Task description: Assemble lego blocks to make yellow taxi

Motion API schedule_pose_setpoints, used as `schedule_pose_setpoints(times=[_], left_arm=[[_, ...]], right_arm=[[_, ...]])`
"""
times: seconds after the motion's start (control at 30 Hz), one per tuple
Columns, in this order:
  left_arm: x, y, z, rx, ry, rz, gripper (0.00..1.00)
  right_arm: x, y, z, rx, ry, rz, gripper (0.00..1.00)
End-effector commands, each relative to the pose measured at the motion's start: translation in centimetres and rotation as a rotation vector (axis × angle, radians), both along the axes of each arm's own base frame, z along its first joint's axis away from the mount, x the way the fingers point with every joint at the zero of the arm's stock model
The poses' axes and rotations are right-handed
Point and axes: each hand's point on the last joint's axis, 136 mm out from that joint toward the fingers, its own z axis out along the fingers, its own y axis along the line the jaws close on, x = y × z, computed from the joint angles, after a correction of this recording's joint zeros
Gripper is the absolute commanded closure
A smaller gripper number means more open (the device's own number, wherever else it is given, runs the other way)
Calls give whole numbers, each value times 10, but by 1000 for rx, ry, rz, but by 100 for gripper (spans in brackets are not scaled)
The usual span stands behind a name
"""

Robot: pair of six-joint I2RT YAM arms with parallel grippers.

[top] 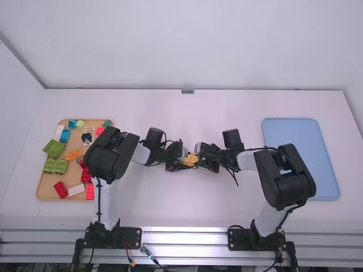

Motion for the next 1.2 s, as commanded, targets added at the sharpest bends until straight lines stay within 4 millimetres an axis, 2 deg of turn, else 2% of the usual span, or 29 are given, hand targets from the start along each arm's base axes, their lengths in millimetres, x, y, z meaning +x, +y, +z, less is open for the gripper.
schedule_pose_setpoints(times=[0.0, 0.27, 0.4, 0.57, 0.7, 0.87, 1.17], left_arm=[[-19, 3, -12, 15, 8, -47, 49], [-18, 2, -12, 14, 8, -45, 45], [-16, 4, -12, 13, 5, -39, 47], [-16, 4, -12, 13, 4, -39, 47], [-16, 4, -11, 13, 3, -39, 47], [-8, 5, -13, 32, 15, 9, 49], [-2, 5, -12, 32, 3, 27, 49]], right_arm=[[-2, -1, 1, 4, 1, 2, 89], [-10, 8, 0, -1, -3, 43, 91], [-12, 12, -7, 0, 5, 51, 92], [-8, 8, -17, 6, 59, 2, 92], [-14, 14, -9, 58, 61, 65, 92], [-11, 17, -6, 60, 51, 73, 94], [-13, 16, -14, 9, 61, 61, 95]])
